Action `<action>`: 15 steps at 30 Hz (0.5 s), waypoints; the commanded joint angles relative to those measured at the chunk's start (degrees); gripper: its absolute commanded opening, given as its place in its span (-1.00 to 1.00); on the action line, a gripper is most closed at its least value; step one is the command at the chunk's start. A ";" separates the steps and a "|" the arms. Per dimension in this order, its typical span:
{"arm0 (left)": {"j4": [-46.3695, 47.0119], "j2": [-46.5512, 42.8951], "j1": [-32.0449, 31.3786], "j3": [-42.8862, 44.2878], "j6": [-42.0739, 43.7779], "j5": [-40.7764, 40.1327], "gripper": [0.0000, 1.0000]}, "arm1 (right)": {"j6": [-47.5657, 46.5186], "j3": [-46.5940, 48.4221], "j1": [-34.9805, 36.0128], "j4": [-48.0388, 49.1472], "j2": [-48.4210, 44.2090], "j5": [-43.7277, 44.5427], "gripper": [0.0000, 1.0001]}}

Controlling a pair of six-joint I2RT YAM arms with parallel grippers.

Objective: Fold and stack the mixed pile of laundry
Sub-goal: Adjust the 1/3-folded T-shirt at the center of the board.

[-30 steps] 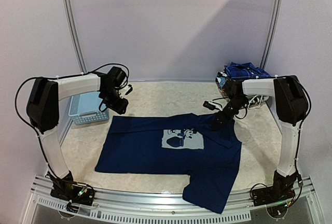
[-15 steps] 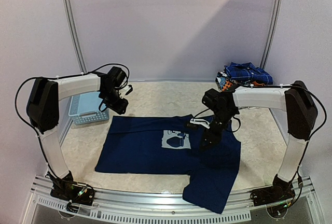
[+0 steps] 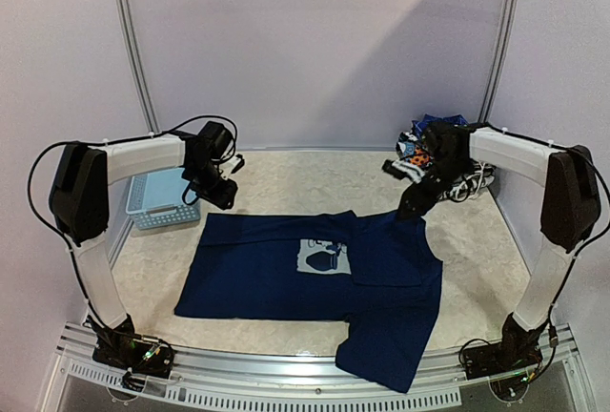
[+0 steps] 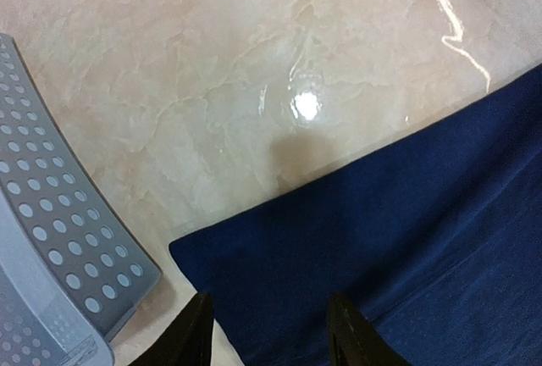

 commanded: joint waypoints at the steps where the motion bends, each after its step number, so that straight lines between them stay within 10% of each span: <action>1: -1.09 3.00 1.83 4.55 -8.70 1.90 -0.05 | 5.41 3.05 -9.09 7.57 4.68 7.39 -0.08; 15: -1.86 8.48 2.49 7.05 -8.07 -0.06 -0.07 | 7.59 16.04 -14.29 5.41 23.42 1.76 0.16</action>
